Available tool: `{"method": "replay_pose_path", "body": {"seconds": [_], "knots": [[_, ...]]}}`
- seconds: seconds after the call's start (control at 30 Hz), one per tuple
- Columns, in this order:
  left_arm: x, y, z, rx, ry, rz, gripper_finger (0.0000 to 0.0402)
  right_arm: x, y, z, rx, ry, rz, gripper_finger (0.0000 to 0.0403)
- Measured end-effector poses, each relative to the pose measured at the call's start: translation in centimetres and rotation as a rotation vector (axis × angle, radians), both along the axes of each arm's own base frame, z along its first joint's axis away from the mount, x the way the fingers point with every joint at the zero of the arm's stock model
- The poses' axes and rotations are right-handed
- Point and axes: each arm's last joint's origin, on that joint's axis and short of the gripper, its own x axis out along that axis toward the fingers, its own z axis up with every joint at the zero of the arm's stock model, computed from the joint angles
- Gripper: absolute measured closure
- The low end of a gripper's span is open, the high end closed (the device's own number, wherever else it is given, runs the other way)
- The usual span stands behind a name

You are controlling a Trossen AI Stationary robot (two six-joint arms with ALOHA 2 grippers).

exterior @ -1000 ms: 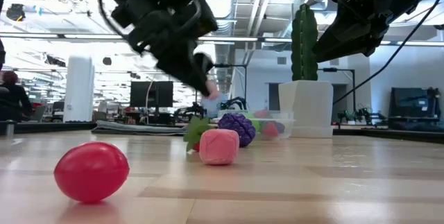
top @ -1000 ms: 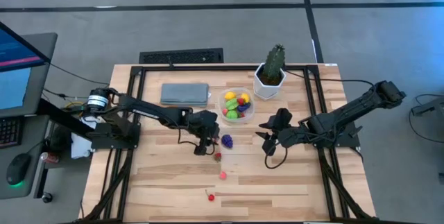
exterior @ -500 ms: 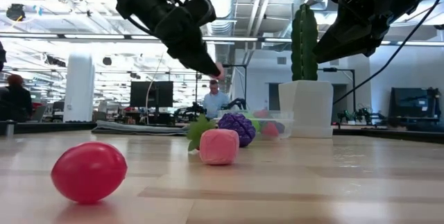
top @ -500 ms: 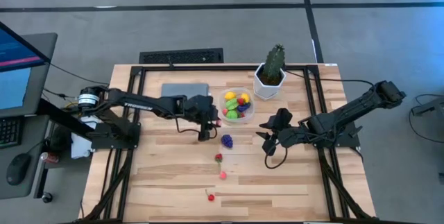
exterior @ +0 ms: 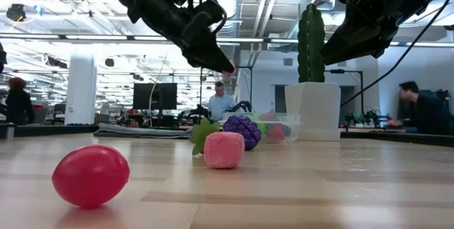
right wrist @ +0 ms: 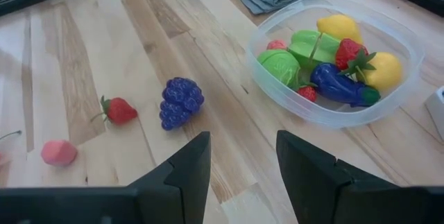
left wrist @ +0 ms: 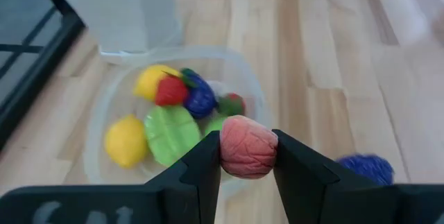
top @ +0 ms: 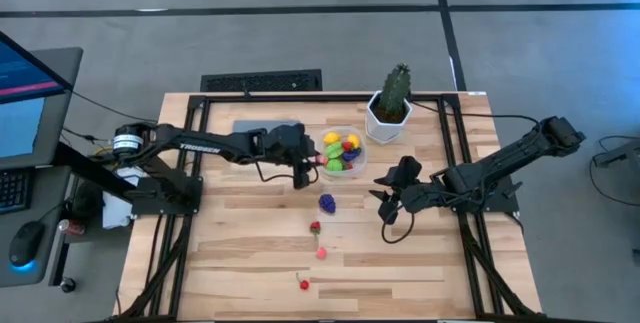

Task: Pick and placing Produce into tupperware
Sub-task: Put the top peach into the transparent bin

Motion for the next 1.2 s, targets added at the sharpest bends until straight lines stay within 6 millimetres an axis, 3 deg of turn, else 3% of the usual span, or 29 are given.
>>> {"method": "replay_pose_path", "body": {"seconds": [0.27,0.77,1.07,1.2], "knots": [[-0.3,2.2,0.3,-0.021,-0.042,0.101,0.0292,0.1,-0.3,0.0,-0.007,0.002,-0.011,0.0216],[-0.6,4.5,0.8,0.007,-0.104,0.192,0.0292,0.3,-1.1,0.0,-0.007,0.002,-0.049,0.0216],[-0.6,5.2,1.3,-0.011,-0.167,0.231,0.0292,0.3,-1.1,0.0,-0.006,0.001,-0.049,0.0216],[0.0,5.3,0.4,-0.076,-0.177,0.238,0.0292,0.4,-1.1,0.0,-0.006,0.0,-0.049,0.0216]]}}
